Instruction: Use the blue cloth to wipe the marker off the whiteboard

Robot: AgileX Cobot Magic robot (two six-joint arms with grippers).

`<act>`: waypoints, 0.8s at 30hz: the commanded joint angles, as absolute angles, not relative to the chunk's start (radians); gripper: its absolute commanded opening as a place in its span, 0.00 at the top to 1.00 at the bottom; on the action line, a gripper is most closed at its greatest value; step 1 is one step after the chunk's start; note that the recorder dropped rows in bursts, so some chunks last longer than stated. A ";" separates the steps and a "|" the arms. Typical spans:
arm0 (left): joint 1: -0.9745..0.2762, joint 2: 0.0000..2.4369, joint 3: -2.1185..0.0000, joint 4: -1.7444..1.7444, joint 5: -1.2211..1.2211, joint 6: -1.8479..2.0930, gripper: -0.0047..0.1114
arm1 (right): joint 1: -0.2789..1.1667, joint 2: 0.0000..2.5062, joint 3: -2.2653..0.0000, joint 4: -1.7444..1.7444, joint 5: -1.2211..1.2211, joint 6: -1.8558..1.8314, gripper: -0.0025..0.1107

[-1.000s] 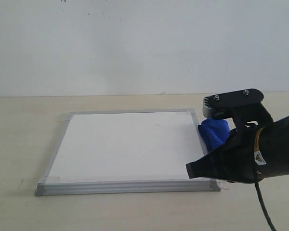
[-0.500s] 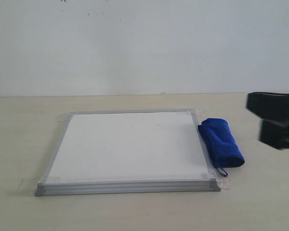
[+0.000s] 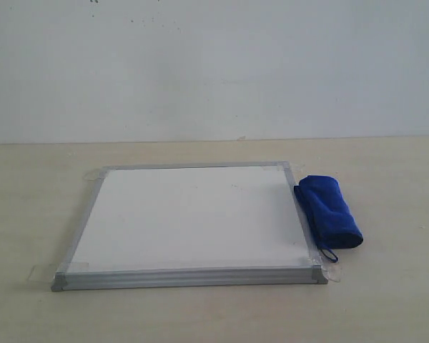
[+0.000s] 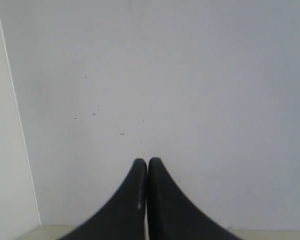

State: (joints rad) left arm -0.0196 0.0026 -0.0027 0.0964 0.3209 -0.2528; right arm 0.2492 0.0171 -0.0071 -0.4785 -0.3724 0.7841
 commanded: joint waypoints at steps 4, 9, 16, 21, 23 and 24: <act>-0.022 0.000 0.000 0.097 0.314 -0.263 0.93 | 0.242 0.007 0.000 -0.359 -0.139 0.593 0.98; -0.022 0.000 0.000 0.097 0.314 -0.263 0.93 | 0.242 0.000 0.000 0.054 0.145 0.102 0.98; -0.022 0.000 0.000 0.097 0.314 -0.263 0.93 | 0.242 0.000 0.000 0.041 0.370 0.022 0.98; -0.022 0.000 0.000 0.097 0.314 -0.263 0.93 | 0.242 0.000 0.000 0.038 0.364 0.000 0.98; -0.022 0.000 0.000 0.097 0.314 -0.263 0.93 | 0.242 0.000 0.000 0.038 0.364 -0.005 0.98; -0.022 0.000 0.000 0.097 0.314 -0.263 0.93 | 0.242 0.000 0.000 0.038 0.364 -0.005 0.98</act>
State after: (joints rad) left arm -0.0196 0.0026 -0.0027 0.0964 0.3209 -0.2528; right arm 0.2492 0.0047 0.0001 0.0373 0.3672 0.0079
